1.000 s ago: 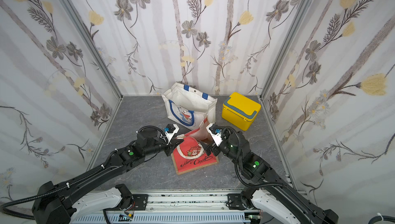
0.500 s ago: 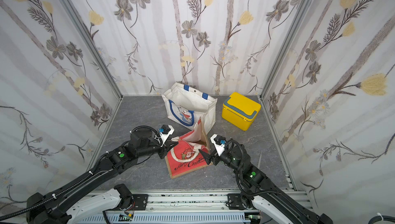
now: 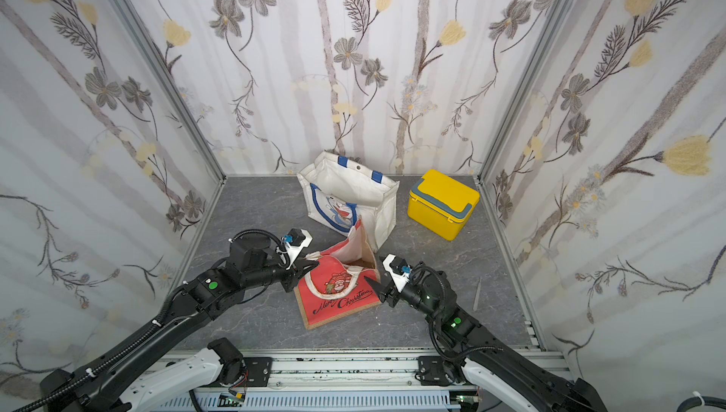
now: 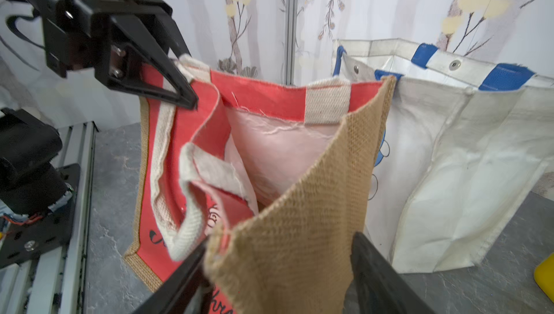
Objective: Put away the canvas bag
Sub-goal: Press the canvas bag at the center of the board.
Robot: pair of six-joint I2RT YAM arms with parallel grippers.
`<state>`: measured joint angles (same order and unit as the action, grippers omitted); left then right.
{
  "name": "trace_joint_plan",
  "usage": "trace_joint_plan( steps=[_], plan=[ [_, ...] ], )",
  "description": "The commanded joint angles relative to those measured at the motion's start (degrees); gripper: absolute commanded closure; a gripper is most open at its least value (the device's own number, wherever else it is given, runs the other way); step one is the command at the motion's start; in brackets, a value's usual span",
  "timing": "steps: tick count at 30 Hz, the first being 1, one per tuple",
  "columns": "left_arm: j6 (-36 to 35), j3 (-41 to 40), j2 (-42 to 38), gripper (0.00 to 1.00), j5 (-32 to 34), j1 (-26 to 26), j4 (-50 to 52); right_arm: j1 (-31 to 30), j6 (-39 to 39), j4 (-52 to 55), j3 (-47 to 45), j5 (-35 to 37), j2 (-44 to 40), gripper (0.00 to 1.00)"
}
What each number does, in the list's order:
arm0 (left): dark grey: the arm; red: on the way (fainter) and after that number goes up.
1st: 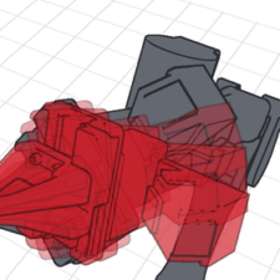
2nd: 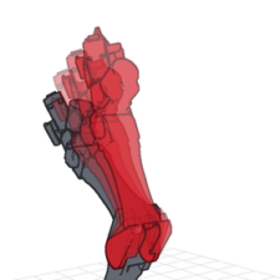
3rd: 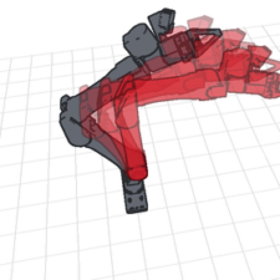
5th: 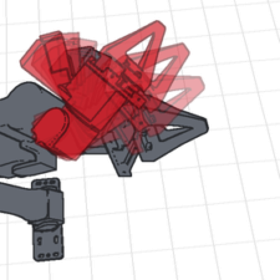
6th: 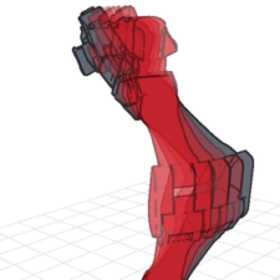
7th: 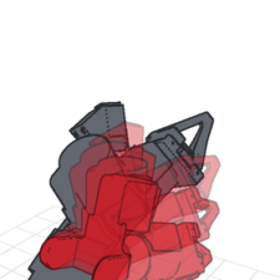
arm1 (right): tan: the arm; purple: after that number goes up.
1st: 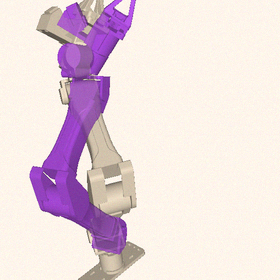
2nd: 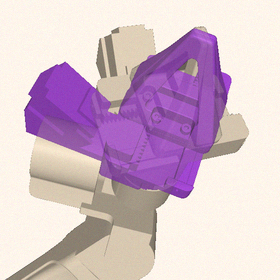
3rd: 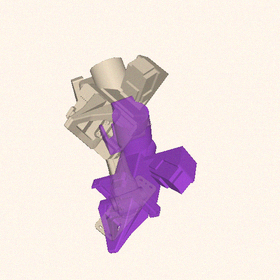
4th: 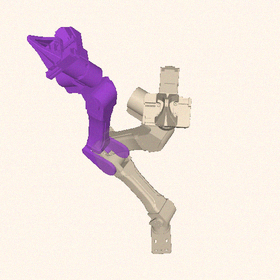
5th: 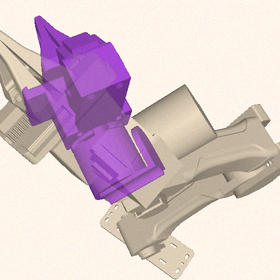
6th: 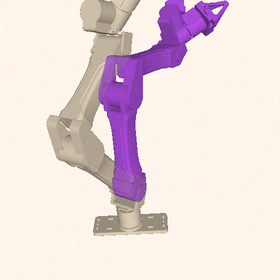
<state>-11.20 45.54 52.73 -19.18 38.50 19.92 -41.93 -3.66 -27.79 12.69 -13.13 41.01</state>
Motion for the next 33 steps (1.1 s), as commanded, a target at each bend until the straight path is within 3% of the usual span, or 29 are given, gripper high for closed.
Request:
trace_joint_plan(
  steps=[1,4,7,10,18,20,22,24,27,31,33],
  plan=[
    [-2.02,1.34,0.92,0.69,-1.75,-0.07,1.58,-0.25,-4.79,-7.17,1.51,-1.98,2.63,0.37],
    [-2.76,2.55,1.71,0.49,1.13,0.0,1.87,-0.51,-4.83,-9.21,2.62,-3.83,4.92,0.55],
    [-3.66,4.51,2.84,0.19,6.11,0.95,2.23,-1.02,-4.14,-9.35,3.54,-5.67,6.55,0.72],
    [-5.06,7.65,5.02,0.07,10.92,3.05,4.48,-1.74,-4.07,-7.48,4.28,-6.35,7.4,0.77],
    [-9.27,14.58,18.28,0.03,14.07,8.61,9.26,-1.86,-0.27,-9.8,3.08,-8.2,7.07,0.8],
    [-10.54,15.64,20.4,0.11,13.73,8.78,8.49,-1.84,0.16,-10.59,2.65,-10.22,7.06,0.8],
    [-11.44,16.6,21.76,0.31,11.68,8.78,6.59,-1.84,0.19,-12.34,1.75,-12.33,7.54,0.8],
    [-11.5,17.58,22.69,0.37,8.55,8.8,4.88,-1.84,-0.24,-12.36,1.55,-12.41,7.98,0.8],
    [-11.65,18.83,24.03,0.35,6.08,9.25,3.82,-1.75,-0.51,-11.63,2.3,-13.91,9.47,0.82],
    [-11.65,18.21,24.24,0.22,5.04,9.69,2.23,-1.75,1.81,-13.81,2.85,-16.87,12.53,0.82],
    [-11.56,18.27,24.67,0.22,4.85,9.93,2.07,-1.75,2.8,-15.15,2.58,-17.28,12.73,0.83]
  ],
)
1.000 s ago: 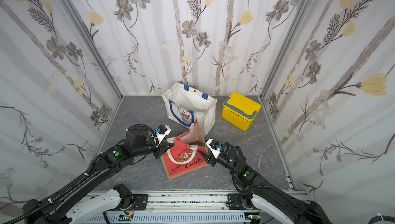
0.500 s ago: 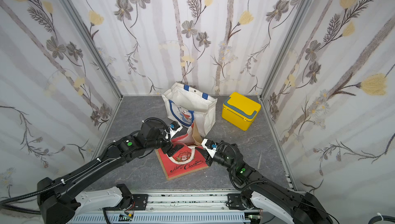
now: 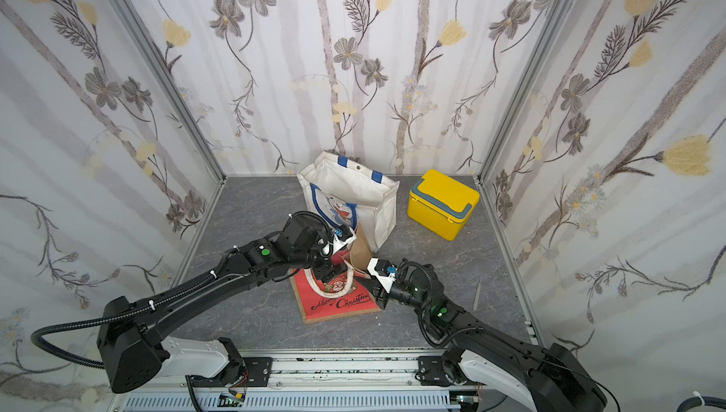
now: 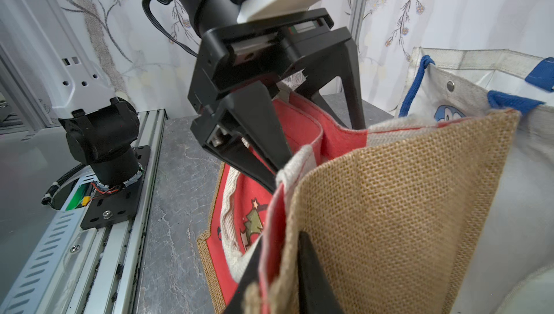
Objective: Put away the canvas bag
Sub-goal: Press the canvas bag at the center of the board.
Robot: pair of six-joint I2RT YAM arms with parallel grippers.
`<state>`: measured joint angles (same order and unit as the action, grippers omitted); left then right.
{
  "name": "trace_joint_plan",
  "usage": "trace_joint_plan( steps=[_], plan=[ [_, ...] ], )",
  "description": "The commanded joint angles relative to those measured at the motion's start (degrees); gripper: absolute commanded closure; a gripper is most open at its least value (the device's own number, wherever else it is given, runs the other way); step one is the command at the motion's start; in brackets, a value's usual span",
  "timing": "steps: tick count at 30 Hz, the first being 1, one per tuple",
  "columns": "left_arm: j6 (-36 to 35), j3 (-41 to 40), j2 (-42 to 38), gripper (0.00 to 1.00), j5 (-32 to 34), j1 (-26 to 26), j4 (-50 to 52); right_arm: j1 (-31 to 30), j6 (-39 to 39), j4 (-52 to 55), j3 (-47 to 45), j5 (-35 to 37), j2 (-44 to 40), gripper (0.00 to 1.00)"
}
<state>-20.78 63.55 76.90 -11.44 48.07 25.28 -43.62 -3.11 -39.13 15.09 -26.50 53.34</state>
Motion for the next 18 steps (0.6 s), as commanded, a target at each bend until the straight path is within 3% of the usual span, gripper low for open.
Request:
trace_joint_plan(
  steps=[1,3,4,6,12,18],
  plan=[
    [-2.05,0.17,0.67,0.27,-3.27,0.44,-3.39,-0.07,2.58,-4.42,-0.02,-3.69,0.0,0.83],
    [-2.08,0.43,1.18,0.39,-3.7,0.53,-3.39,-0.07,2.62,-5.29,-0.66,-3.03,-1.01,0.82],
    [-2.15,0.64,1.48,0.52,-3.88,0.61,-3.2,-0.02,2.45,-4.42,-0.61,-2.51,-1.41,0.81],
    [-2.33,0.87,1.71,0.63,-3.45,0.61,-2.48,0.4,1.9,-0.67,0.14,-1.07,-2.82,0.69],
    [-3.04,-1.31,-0.38,0.67,-1.04,0.53,-2.34,2.3,2.87,5.25,-1.1,0.79,-11.83,0.31],
    [-3.12,-3.01,-2.69,0.68,-3.0,0.51,-2.45,5.9,7.11,6.25,1.55,1.77,-16.97,0.22]
  ],
)
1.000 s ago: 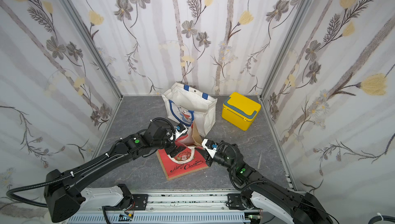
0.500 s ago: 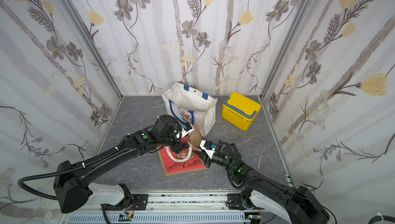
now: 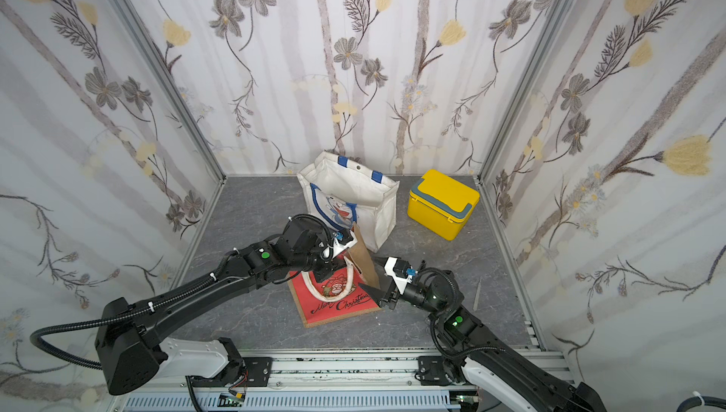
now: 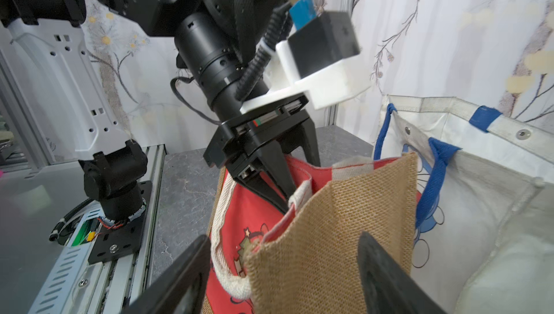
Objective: Put away the canvas bag
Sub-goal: Press the canvas bag at the center of the board.
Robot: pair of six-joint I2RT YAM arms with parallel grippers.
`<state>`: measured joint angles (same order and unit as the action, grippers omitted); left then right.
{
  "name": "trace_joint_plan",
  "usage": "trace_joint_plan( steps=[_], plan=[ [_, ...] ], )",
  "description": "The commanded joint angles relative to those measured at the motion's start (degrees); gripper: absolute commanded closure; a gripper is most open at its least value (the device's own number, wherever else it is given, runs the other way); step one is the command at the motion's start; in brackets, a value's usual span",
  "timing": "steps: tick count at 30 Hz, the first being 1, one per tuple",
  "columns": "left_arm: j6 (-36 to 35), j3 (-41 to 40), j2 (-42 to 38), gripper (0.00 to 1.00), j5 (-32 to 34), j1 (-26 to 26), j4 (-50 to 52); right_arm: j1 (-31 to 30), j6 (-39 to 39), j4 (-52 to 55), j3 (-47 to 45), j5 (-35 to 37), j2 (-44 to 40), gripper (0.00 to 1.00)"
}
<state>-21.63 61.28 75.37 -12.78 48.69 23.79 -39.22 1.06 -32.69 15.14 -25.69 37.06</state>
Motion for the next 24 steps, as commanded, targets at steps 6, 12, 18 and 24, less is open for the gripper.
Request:
trace_joint_plan(
  steps=[6,12,18,24],
  plan=[
    [-3.98,-3.22,-3.05,0.69,-1.77,-1.19,-3.49,7.28,1.62,-1.05,6.28,-4.13,9.56,0.42],
    [-4.3,-3.41,-5.69,0.68,-3.24,-1.22,-3.74,7.27,-0.37,-8.01,5.91,-9.23,19.09,0.61],
    [-3.96,-3.71,-6.16,0.7,-3.47,-1.23,-5.13,4.18,-2.48,-13.77,5.71,-9.42,28.46,0.81],
    [-3.77,-2.77,-4.91,0.7,-3.92,-1.14,-5.52,-0.5,-1.1,-25.32,2.39,-6.41,38.48,0.87]
  ],
)
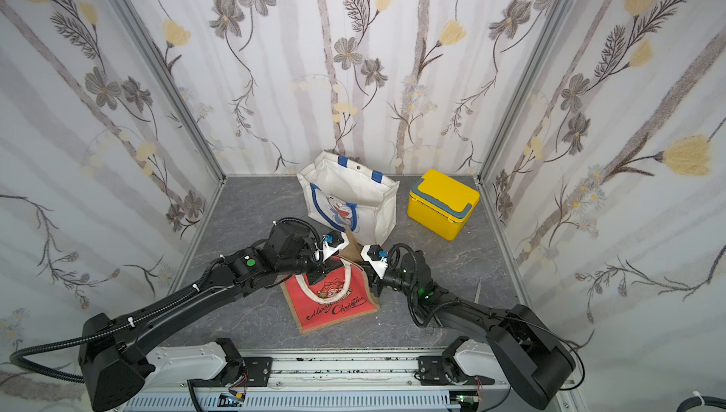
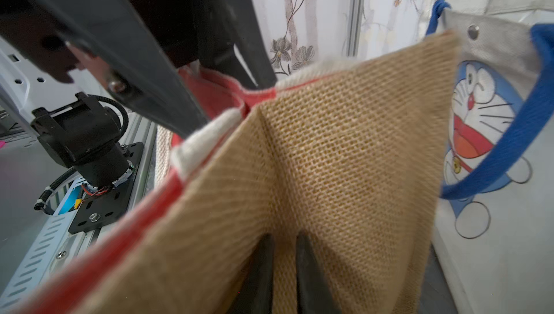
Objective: Put away the canvas bag
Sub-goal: Press the canvas bag at the center of the board.
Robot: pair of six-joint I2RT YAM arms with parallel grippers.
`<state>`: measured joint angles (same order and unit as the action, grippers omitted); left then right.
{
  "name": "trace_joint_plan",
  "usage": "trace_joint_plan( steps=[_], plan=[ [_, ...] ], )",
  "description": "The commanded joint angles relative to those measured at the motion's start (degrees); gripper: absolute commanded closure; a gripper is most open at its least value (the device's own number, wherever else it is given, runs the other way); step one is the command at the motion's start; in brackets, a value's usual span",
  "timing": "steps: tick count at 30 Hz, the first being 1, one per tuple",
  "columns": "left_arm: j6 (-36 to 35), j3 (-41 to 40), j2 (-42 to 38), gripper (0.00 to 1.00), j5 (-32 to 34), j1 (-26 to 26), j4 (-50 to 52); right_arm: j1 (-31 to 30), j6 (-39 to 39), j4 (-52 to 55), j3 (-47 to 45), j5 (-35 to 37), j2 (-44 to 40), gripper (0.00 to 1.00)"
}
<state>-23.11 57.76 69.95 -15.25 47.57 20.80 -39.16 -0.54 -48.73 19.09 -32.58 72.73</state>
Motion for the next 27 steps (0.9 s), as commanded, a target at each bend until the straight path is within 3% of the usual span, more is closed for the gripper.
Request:
trace_joint_plan(
  steps=[1,3,7,9,10,13,15,18,20,22,24,27],
  plan=[
    [-2.35,1.12,0.81,0.69,-1.37,0.05,-2.24,-0.41,0.94,-12.04,-2.61,0.79,4.46,0.87],
    [-2.55,1.63,1.47,0.71,-1.34,0.07,-1.36,-0.16,1.5,-16.96,-4.14,1.43,7.78,0.89],
    [-2.64,2.14,1.93,0.87,-0.95,0.06,0.3,0.11,2.3,-22.14,-5.74,2.82,11.42,0.9],
    [-2.79,1.69,1.93,0.91,0.04,0.06,-0.03,0.29,2.64,-22.66,-6.51,3.57,10.23,0.9],
    [-2.94,1.36,1.65,0.98,0.68,0.07,-0.07,0.46,2.65,-22.04,-6.76,3.95,8.94,0.89],
    [-3.49,0.78,0.26,1.0,1.45,-0.1,-0.06,1.93,2.32,-16.85,-7.34,5.9,3.37,0.86],
    [-3.78,0.91,-0.08,1.0,1.78,-0.2,0.7,3.68,1.67,-12.16,-7.58,6.68,-1.18,0.77],
    [-3.87,0.79,-0.75,1.0,1.19,-0.43,1.18,6.8,1.11,-7.3,-8.58,6.6,-8.88,0.55],
    [-3.71,0.6,-1.52,1.0,-0.04,-0.8,1.16,7.62,0.38,-4.97,-9.41,6.6,-14.69,0.34],
    [-3.82,0.72,-2.01,1.0,-0.83,-0.98,1.61,7.69,0.38,-2.94,-9.73,6.46,-19.49,0.19],
    [-4.08,1.11,-2.05,1.0,-0.49,-1.12,2.41,7.61,0.47,-0.68,-9.53,5.72,-23.11,0.12],
    [-4.7,1.61,-1.59,1.0,-0.73,-1.43,3.76,7.82,-1.86,4.95,-8.53,5.89,-26.91,0.1]
  ],
)
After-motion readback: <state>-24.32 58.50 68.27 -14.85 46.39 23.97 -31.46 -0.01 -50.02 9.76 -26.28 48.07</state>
